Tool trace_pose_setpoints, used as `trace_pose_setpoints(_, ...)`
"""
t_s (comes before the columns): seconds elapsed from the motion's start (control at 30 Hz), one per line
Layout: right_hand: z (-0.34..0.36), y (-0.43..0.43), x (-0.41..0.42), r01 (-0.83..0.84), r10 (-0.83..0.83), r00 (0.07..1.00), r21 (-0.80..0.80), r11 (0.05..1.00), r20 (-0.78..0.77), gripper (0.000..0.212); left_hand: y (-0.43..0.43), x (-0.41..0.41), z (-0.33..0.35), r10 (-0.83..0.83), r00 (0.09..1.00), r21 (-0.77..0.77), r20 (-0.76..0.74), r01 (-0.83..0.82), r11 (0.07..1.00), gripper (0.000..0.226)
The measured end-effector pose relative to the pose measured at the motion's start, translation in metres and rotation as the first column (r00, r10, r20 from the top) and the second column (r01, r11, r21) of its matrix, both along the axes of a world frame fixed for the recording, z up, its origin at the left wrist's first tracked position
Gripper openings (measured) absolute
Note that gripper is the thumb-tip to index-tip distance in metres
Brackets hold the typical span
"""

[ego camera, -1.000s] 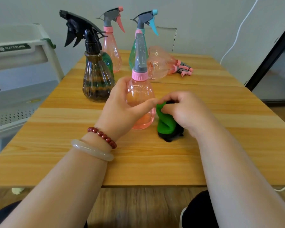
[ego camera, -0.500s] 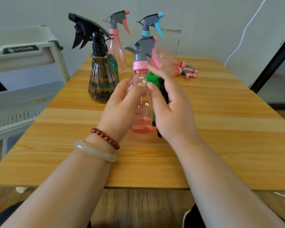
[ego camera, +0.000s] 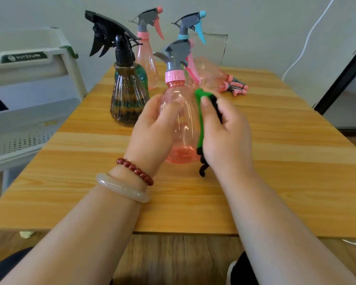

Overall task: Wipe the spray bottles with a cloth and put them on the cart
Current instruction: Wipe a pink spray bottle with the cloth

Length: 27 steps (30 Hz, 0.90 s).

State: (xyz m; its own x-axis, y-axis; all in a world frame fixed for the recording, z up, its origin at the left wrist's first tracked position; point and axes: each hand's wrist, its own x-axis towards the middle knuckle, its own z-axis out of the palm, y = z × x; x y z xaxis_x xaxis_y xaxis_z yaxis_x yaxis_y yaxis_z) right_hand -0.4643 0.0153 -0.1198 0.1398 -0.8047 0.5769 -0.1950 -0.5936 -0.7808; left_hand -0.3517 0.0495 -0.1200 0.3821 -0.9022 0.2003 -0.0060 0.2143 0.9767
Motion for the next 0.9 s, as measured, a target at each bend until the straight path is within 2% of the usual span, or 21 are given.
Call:
trace_pose_setpoints(0.07,-0.004,0.012,0.006,-0.033,0.01,0.995,-0.236,0.971,-0.102,0.029,-0.002,0.001,0.0,0.033,0.999,0.021,-0.026,-0.033,0.999,0.015)
trace_pose_setpoints(0.1,-0.006,0.014,0.008,-0.056,0.019,0.992,-0.294,0.954,-0.126,0.031,-0.002,0.002,0.0,0.048,0.998,0.026,-0.031,-0.047,0.999,0.014)
trace_pose_setpoints(0.13,-0.007,0.012,0.009,-0.061,0.025,0.991,-0.28,0.958,-0.131,0.029,-0.002,0.002,0.0,0.047,0.998,0.025,-0.04,-0.046,0.999,0.013)
trace_pose_setpoints(0.2,-0.002,0.004,0.008,0.01,-0.023,0.994,-0.121,0.993,-0.109,0.016,0.0,0.002,0.001,0.023,0.997,0.022,-0.072,-0.022,1.0,0.015)
trace_pose_setpoints(0.27,0.0,-0.004,0.002,0.064,-0.056,0.997,0.157,0.986,-0.053,0.025,0.001,0.001,0.001,0.002,0.998,0.022,-0.06,-0.001,1.0,0.016)
trace_pose_setpoints(0.3,0.0,-0.005,-0.002,0.064,-0.056,0.998,0.222,0.973,-0.039,0.028,0.001,0.0,0.001,-0.004,0.998,0.023,-0.058,0.005,1.0,0.017)
trace_pose_setpoints(0.33,-0.001,-0.003,-0.003,0.047,-0.044,0.999,0.195,0.98,-0.022,0.024,0.0,-0.001,0.001,-0.008,0.997,0.028,-0.079,0.01,1.0,0.018)
trace_pose_setpoints(0.37,-0.001,0.002,-0.002,0.012,-0.01,1.0,0.101,0.995,-0.019,0.019,-0.001,-0.001,0.0,-0.005,0.995,0.031,-0.101,0.008,0.999,0.018)
trace_pose_setpoints(0.47,-0.005,0.013,0.003,-0.098,0.068,0.988,-0.231,0.968,-0.138,0.031,-0.002,0.002,-0.001,0.031,0.999,0.035,-0.039,-0.029,0.999,0.02)
trace_pose_setpoints(0.53,-0.007,0.01,0.003,-0.101,0.057,0.984,-0.265,0.959,-0.17,0.031,-0.002,0.003,-0.001,0.019,0.999,0.045,-0.051,-0.017,0.999,0.023)
trace_pose_setpoints(0.6,-0.002,0.005,-0.001,-0.039,0.031,0.993,-0.075,0.996,-0.113,0.024,-0.002,0.003,-0.001,0.007,0.995,0.062,-0.104,0.0,0.998,0.035)
trace_pose_setpoints(0.63,0.001,0.003,-0.003,-0.035,0.04,0.999,0.119,0.992,-0.036,0.019,-0.002,0.002,-0.001,0.014,0.994,0.057,-0.112,-0.008,0.998,0.038)
trace_pose_setpoints(0.7,0.007,0.004,-0.005,-0.148,0.083,0.984,0.474,0.868,0.155,0.018,-0.002,0.0,-0.001,0.043,0.992,0.057,-0.118,-0.037,0.998,0.044)
trace_pose_setpoints(0.73,0.009,0.005,-0.006,-0.193,0.1,0.975,0.532,0.825,0.2,0.017,-0.002,-0.001,-0.001,0.061,0.989,0.053,-0.133,-0.054,0.997,0.043)
trace_pose_setpoints(0.77,0.009,0.006,-0.006,-0.19,0.111,0.978,0.521,0.832,0.18,0.016,-0.002,-0.002,0.0,0.084,0.987,0.044,-0.137,-0.078,0.996,0.039)
trace_pose_setpoints(0.83,0.007,0.007,-0.004,-0.122,0.096,0.992,0.407,0.905,0.085,0.015,-0.002,-0.001,-0.001,0.135,0.988,0.032,-0.071,-0.133,0.991,0.03)
trace_pose_setpoints(0.9,0.003,0.005,-0.001,-0.032,0.012,0.998,0.335,0.942,0.061,0.013,-0.002,0.001,-0.003,0.095,0.995,0.01,-0.016,-0.095,0.995,0.038)
